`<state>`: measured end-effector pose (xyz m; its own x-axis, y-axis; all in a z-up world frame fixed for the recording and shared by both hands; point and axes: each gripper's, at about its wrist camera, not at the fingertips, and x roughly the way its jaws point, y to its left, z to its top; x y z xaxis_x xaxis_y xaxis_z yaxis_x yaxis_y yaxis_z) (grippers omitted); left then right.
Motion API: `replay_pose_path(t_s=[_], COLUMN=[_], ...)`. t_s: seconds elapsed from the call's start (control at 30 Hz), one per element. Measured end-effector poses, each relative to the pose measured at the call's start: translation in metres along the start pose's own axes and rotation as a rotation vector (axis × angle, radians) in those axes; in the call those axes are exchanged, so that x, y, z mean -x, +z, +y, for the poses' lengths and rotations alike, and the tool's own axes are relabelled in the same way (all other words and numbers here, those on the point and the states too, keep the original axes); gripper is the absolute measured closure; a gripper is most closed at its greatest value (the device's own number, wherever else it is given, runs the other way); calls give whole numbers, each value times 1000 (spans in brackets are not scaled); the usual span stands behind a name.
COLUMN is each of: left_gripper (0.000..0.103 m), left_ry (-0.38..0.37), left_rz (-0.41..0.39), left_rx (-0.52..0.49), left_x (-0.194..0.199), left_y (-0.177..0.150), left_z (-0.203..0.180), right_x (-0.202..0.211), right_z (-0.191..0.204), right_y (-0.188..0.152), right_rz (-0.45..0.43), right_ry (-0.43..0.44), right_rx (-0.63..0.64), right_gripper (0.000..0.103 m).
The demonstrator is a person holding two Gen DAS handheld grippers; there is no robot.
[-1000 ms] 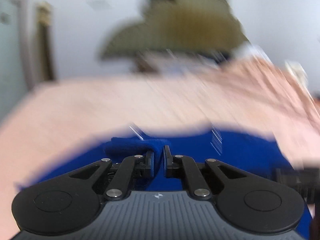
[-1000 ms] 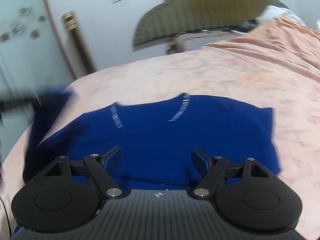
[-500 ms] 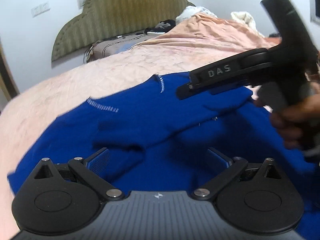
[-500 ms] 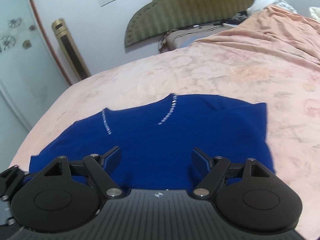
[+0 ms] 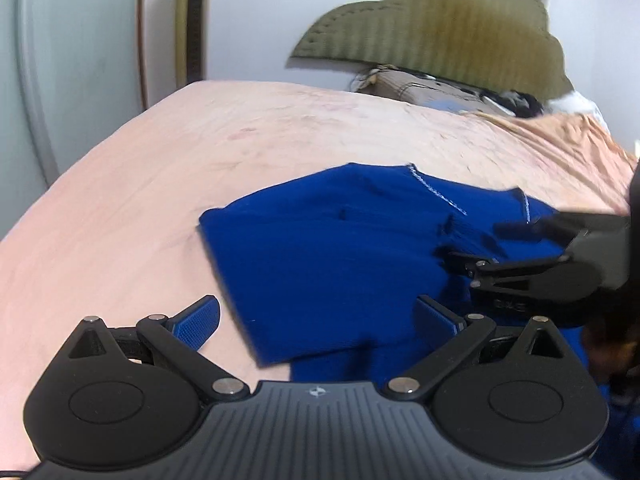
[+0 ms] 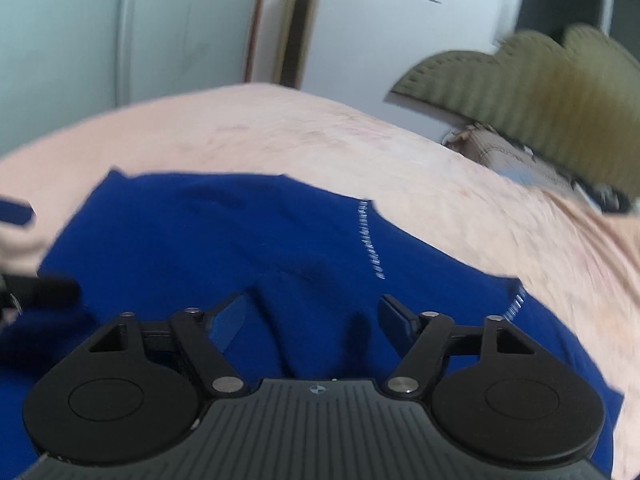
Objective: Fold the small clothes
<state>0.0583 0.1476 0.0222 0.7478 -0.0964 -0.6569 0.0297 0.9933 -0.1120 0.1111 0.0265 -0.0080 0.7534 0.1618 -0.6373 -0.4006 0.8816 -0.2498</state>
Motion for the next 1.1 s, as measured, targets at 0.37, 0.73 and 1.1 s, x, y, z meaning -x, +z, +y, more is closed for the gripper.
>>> replay_pose_path(t_s=[0.37, 0.73, 1.1], left_gripper=[0, 0, 0], left_ry=[20, 18, 89], left_rz=[-2, 22, -9], left_rx=[-240, -335, -339], left_x=[-18, -27, -34], left_y=[-5, -14, -8], left_z=[-49, -78, -83], right_x=[46, 22, 13], right_z=[-110, -165, -146], right_y=[-42, -105, -24], right_rz=[-121, -27, -22], right_ry=[7, 282, 330], right_rx=[-663, -1116, -953], right_gripper=[97, 56, 91])
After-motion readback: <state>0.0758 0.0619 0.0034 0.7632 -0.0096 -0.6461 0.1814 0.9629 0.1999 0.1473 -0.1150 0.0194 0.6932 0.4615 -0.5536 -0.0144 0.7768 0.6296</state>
